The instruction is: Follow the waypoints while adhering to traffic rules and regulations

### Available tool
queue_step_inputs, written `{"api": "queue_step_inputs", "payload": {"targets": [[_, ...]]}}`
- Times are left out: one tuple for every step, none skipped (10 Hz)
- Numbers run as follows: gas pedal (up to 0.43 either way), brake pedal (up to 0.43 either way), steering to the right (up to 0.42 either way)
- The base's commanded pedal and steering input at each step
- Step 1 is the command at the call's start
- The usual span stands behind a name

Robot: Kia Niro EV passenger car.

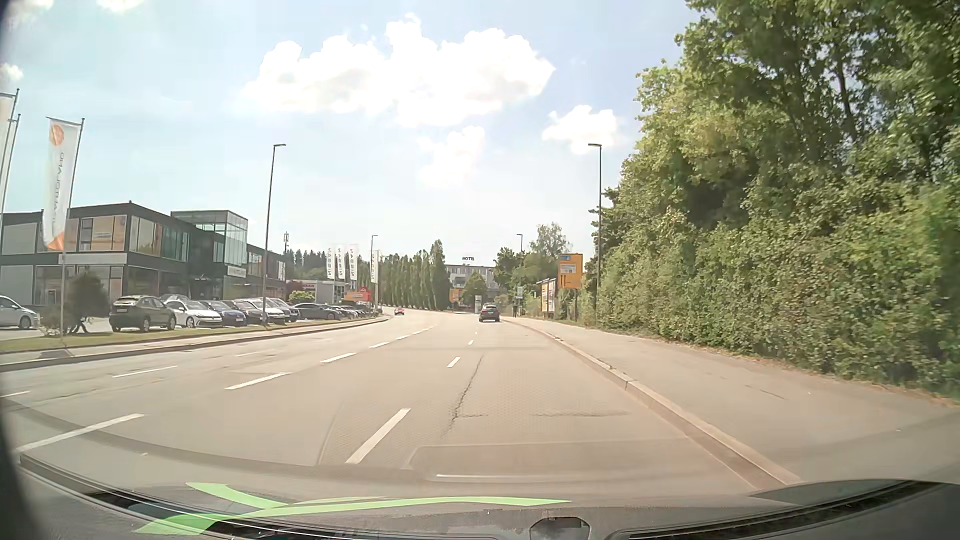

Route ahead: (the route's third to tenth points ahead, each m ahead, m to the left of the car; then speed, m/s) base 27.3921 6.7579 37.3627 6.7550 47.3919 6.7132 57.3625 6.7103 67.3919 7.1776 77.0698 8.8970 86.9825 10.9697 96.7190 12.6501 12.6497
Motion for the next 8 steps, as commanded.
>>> {"api": "queue_step_inputs", "payload": {"targets": [[0.157,0.0,-0.005],[0.157,0.0,-0.005],[0.157,0.0,-0.005],[0.157,0.0,-0.005],[0.157,0.0,-0.005],[0.157,0.0,-0.005],[0.157,0.0,-0.005],[0.157,0.0,-0.005]]}}
